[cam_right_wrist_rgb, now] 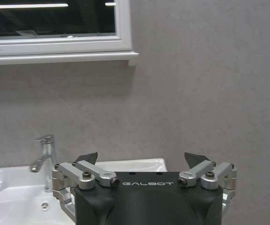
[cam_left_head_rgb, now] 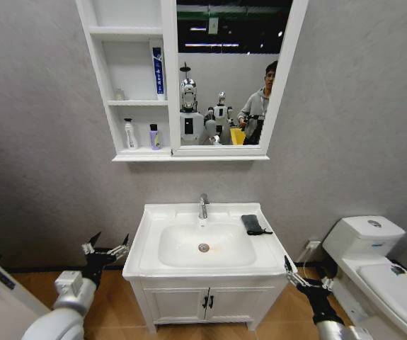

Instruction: Move facial cleanser and shampoo from washbasin to cabinet, then wipe washbasin with towel.

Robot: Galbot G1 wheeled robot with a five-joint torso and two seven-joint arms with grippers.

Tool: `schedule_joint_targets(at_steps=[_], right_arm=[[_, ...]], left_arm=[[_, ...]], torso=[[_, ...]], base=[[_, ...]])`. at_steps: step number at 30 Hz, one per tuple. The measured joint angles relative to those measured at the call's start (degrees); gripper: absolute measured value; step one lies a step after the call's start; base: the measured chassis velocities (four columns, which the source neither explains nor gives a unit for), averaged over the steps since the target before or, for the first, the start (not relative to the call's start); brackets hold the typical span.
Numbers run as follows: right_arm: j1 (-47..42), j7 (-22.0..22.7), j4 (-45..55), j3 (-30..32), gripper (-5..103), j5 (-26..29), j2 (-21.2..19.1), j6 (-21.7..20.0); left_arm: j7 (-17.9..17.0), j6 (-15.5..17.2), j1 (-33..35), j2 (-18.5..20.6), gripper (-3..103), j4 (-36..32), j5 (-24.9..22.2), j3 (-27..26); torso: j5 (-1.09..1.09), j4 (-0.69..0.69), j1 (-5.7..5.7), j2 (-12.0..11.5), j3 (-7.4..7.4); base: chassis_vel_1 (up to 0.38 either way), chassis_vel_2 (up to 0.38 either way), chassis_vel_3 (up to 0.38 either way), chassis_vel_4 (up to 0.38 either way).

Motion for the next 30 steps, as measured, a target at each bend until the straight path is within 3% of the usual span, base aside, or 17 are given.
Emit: schedule_joint_targets(at_steps=[4, 13, 17, 22, 30], right_arm=[[0.72, -2.42, 0.11, -0.82, 100, 0.26, -0.73, -0.1], [-0.43, -2.24, 0.55, -0.07, 100, -0.41, 0.46, 0.93], [-0.93, -0.19, 1.53, 0.29, 100, -0.11, 0.91, 0.0], [1.28, 6.65, 2.43, 1.34, 100, 0.22, 0.86, -3.01], [3.51, 8.13, 0.23, 1.85, 100, 2.03, -0.88, -5.53]], left_arm=[[4.77, -1.99, 2.08, -1.91, 100, 0.68, 2.05, -0.49], [5.18, -1.85, 1.45, -1.4, 100, 1.46, 2.44, -0.65], [5.09, -1.7, 1.24, -1.28, 100, 1.49, 2.25, -0.51], [4.95, -1.58, 1.07, -1.18, 100, 1.52, 2.09, -0.38], [4.84, -1.49, 0.94, -1.12, 100, 1.55, 1.96, -0.3]], torso=[[0.0, -0.01, 0.0, 0.0, 0.0], [-0.01, -0.02, 0.01, 0.0, 0.0], [-0.01, -0.02, 0.01, 0.0, 0.0], [-0.01, -0.01, 0.01, 0.0, 0.0], [-0.01, -0.01, 0.01, 0.0, 0.0]], base=[[0.0, 0.0, 0.0, 0.0], [0.0, 0.0, 0.0, 0.0], [0.0, 0.0, 0.0, 0.0], [0.0, 0.0, 0.0, 0.0], [0.0, 0.0, 0.0, 0.0]])
